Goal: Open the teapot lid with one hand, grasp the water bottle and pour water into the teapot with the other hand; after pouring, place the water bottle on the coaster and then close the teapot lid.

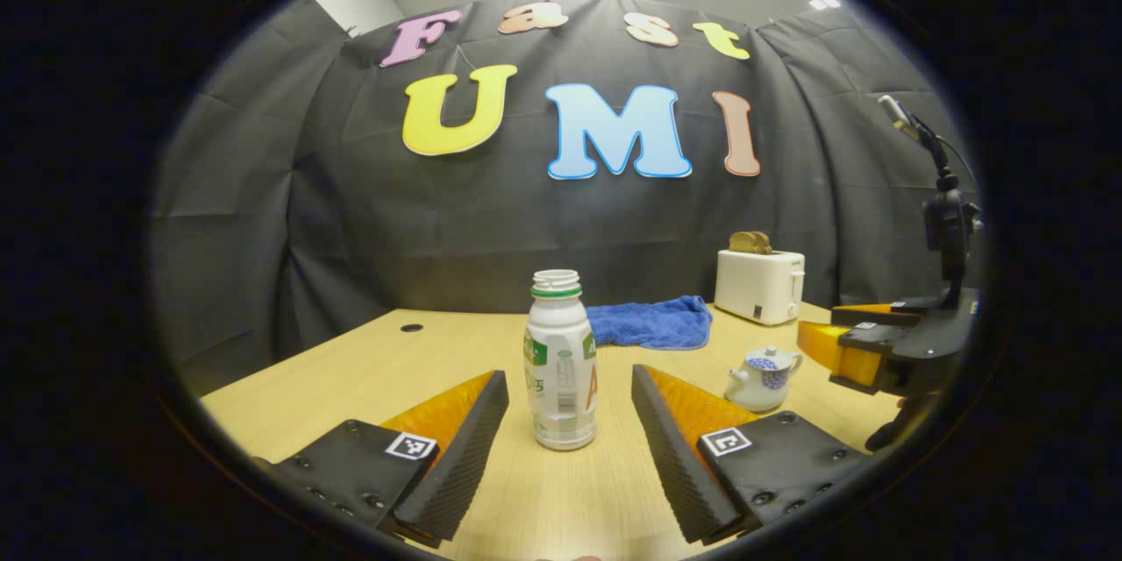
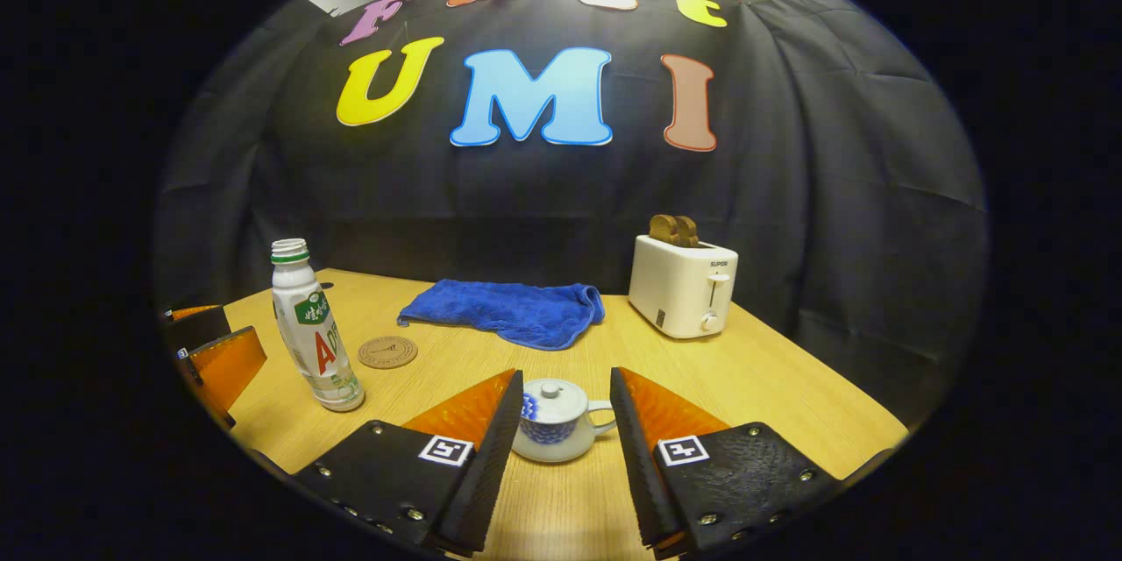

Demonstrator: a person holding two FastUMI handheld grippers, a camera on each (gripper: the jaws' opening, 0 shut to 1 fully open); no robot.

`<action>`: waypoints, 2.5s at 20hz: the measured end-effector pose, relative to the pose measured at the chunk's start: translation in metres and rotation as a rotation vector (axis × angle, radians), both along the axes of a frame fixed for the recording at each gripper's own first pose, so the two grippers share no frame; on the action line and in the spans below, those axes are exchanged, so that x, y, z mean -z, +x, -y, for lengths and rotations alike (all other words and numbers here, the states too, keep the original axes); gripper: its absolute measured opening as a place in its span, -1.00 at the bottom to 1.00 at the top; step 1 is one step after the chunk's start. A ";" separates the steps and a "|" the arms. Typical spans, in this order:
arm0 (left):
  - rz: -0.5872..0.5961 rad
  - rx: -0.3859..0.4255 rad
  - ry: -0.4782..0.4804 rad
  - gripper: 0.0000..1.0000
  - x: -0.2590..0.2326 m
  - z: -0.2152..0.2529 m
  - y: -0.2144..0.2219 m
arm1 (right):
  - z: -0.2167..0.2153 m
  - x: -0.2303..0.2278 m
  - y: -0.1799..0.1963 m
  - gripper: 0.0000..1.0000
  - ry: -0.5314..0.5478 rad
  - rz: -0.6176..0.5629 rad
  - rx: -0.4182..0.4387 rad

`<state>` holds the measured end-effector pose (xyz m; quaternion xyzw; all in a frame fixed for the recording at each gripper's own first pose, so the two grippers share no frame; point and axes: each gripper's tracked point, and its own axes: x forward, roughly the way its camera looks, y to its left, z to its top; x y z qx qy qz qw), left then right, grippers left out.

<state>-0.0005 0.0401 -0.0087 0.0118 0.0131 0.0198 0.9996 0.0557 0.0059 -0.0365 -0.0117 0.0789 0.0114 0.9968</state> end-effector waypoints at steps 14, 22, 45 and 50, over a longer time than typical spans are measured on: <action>0.008 -0.019 -0.028 0.88 -0.002 -0.018 -0.001 | -0.015 0.030 0.052 -0.10 0.015 -0.106 -0.069; 0.008 -0.012 -0.041 1.00 0.000 -0.015 -0.001 | -0.012 0.028 0.060 -0.99 -0.013 -0.064 -0.058; -0.038 -0.063 0.001 1.00 0.031 -0.027 0.021 | 0.081 -0.034 0.065 -0.99 0.068 0.207 0.087; -0.021 -0.015 0.055 0.88 0.025 -0.009 0.044 | 0.086 -0.032 0.060 -0.99 0.094 0.215 0.079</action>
